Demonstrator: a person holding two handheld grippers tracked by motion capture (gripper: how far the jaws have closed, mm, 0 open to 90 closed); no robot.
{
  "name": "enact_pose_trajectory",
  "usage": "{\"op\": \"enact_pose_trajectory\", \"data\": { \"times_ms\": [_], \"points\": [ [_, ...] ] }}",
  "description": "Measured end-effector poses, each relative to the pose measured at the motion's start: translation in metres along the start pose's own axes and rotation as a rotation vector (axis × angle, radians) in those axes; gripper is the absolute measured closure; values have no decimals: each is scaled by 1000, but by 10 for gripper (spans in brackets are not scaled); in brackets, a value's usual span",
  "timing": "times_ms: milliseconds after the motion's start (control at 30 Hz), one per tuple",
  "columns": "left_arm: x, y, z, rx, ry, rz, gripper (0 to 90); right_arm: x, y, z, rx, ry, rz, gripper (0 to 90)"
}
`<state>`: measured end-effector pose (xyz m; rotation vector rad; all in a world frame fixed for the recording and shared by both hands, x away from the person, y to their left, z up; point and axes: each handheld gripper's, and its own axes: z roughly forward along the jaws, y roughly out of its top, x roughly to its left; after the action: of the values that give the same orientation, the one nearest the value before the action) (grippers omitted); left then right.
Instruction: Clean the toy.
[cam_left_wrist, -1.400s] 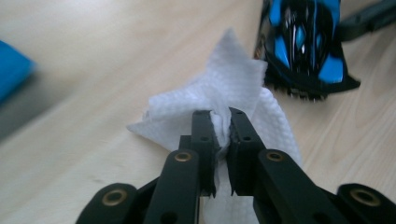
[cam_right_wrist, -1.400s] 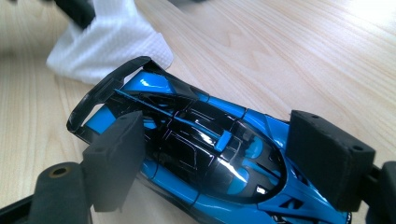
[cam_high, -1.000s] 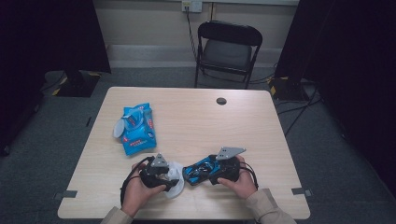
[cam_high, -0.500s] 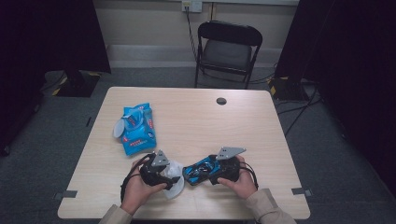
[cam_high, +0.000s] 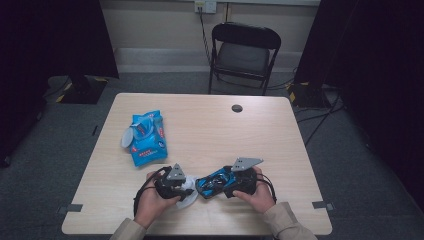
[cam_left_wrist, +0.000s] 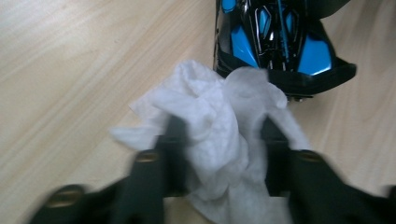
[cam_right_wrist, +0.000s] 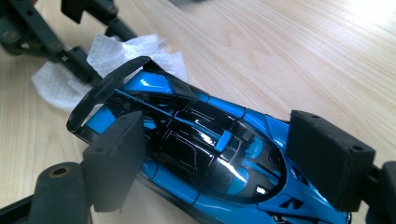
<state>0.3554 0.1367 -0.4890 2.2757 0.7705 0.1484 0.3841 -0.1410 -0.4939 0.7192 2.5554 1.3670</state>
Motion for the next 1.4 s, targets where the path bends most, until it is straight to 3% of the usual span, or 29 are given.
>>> {"op": "enact_pose_trajectory", "data": {
  "times_ms": [33, 100, 233, 400, 600, 800, 1100, 1400],
  "points": [
    [0, 1, 0, 8, -11, -32, 772, 0, 0, 0, -1, 0, 0, 190],
    [2, 1, -1, 11, -14, -38, 808, 0, 0, 0, -1, 0, 1, 190],
    [17, 11, -11, -40, 9, -110, 825, 0, 0, 0, -1, 1, 0, 190],
    [31, 41, -12, -81, 39, -117, 825, 0, 0, 0, -1, 2, 2, 190],
    [43, 74, 12, -82, 30, -136, 824, -1, 0, 0, -4, 3, 4, 190],
    [43, 95, 55, -58, -16, -163, 823, -1, -1, 0, -10, 5, 5, 190],
    [36, 107, 92, -33, -100, -203, 823, -2, -2, 0, -18, 8, 7, 192],
    [32, 101, 96, -33, -141, -204, 826, -2, -2, -1, -17, 5, 6, 192]
  ]
}}
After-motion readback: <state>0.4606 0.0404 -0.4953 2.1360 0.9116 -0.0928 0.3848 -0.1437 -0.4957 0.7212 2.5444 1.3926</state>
